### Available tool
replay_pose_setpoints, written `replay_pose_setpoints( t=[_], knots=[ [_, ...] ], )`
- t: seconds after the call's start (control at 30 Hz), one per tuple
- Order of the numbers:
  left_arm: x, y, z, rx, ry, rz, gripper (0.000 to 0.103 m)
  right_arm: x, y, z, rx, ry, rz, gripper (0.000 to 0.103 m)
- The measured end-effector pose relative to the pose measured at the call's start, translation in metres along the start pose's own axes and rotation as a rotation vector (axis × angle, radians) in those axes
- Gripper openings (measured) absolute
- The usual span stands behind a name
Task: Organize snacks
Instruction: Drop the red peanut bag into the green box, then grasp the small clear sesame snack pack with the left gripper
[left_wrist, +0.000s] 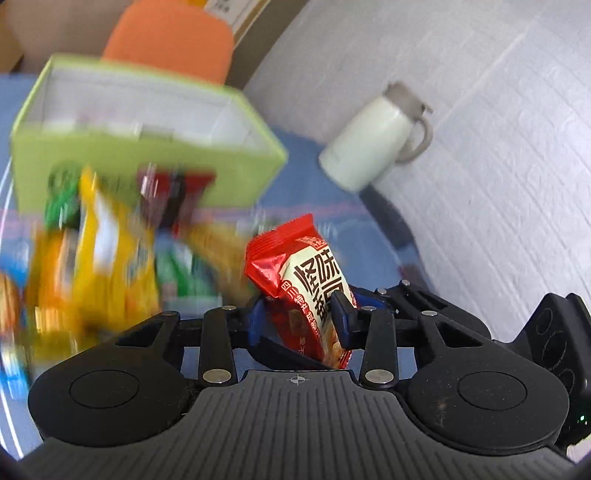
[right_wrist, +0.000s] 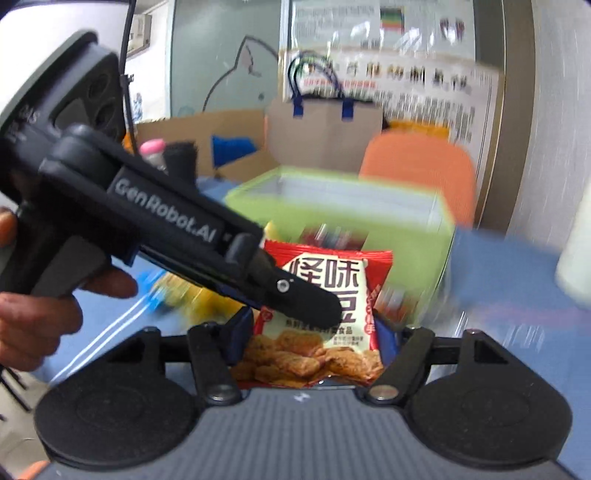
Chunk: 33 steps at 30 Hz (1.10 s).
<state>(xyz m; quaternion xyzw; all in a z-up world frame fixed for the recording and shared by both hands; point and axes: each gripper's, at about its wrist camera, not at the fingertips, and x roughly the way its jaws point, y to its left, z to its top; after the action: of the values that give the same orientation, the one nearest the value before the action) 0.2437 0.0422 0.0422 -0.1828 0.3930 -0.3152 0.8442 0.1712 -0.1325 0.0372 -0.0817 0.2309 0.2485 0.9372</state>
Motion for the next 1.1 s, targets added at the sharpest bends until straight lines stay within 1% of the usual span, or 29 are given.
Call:
replay_pose_setpoints(
  t=[0.07, 0.17, 0.27, 0.33, 0.37, 0.4, 0.43, 0.47, 0.5, 0.57, 0.6, 0.7, 0.77, 0.87, 0.97, 1.03, 1.1],
  knots=[
    [0.006, 0.002, 0.038, 0.019, -0.034, 0.007, 0.017, 0.023, -0.017, 0.027, -0.017, -0.020, -0.008, 0.076],
    [0.022, 0.012, 0.091, 0.035, -0.065, 0.037, 0.018, 0.063, -0.049, 0.060, -0.025, -0.020, 0.003, 0.076],
    [0.047, 0.029, 0.130, 0.021, -0.058, 0.074, 0.017, 0.102, -0.077, 0.078, -0.013, 0.012, 0.021, 0.075],
    [0.065, 0.043, 0.146, -0.003, -0.039, 0.094, 0.019, 0.124, -0.091, 0.082, 0.006, 0.043, 0.039, 0.075],
    [0.075, 0.049, 0.152, -0.003, -0.028, 0.108, 0.022, 0.133, -0.097, 0.083, 0.019, 0.052, 0.045, 0.075],
    [0.082, 0.056, 0.155, -0.003, -0.029, 0.126, 0.030, 0.138, -0.104, 0.085, 0.035, 0.056, 0.042, 0.075],
    [0.085, 0.060, 0.158, 0.000, -0.024, 0.155, 0.035, 0.135, -0.109, 0.087, 0.049, 0.047, 0.033, 0.075],
    [0.082, 0.063, 0.161, 0.001, -0.030, 0.178, 0.044, 0.126, -0.113, 0.089, 0.058, 0.020, 0.023, 0.076],
    [0.073, 0.065, 0.160, 0.006, -0.060, 0.178, 0.053, 0.111, -0.116, 0.091, 0.067, -0.020, 0.014, 0.078],
    [0.044, 0.063, 0.155, 0.030, -0.135, 0.158, 0.060, 0.078, -0.117, 0.095, 0.077, -0.102, 0.006, 0.091],
    [0.029, 0.061, 0.150, 0.042, -0.165, 0.153, 0.063, 0.062, -0.114, 0.095, 0.077, -0.137, 0.008, 0.093],
    [-0.009, 0.050, 0.132, 0.079, -0.234, 0.148, 0.069, 0.025, -0.095, 0.090, 0.066, -0.195, 0.032, 0.093],
    [-0.027, 0.043, 0.115, 0.091, -0.245, 0.149, 0.070, 0.009, -0.075, 0.080, 0.057, -0.195, 0.062, 0.093],
    [-0.046, 0.036, 0.078, 0.116, -0.224, 0.162, 0.070, -0.006, -0.036, 0.052, 0.043, -0.149, 0.125, 0.093],
    [-0.060, 0.036, 0.027, 0.129, -0.178, 0.215, 0.070, -0.011, 0.007, 0.015, 0.044, -0.035, 0.204, 0.093],
    [-0.067, 0.042, -0.011, 0.101, -0.139, 0.241, 0.070, -0.007, 0.031, -0.011, 0.057, 0.047, 0.252, 0.093],
    [-0.072, 0.052, -0.045, 0.046, -0.086, 0.237, 0.065, 0.000, 0.050, -0.034, 0.100, 0.123, 0.296, 0.093]
  ],
)
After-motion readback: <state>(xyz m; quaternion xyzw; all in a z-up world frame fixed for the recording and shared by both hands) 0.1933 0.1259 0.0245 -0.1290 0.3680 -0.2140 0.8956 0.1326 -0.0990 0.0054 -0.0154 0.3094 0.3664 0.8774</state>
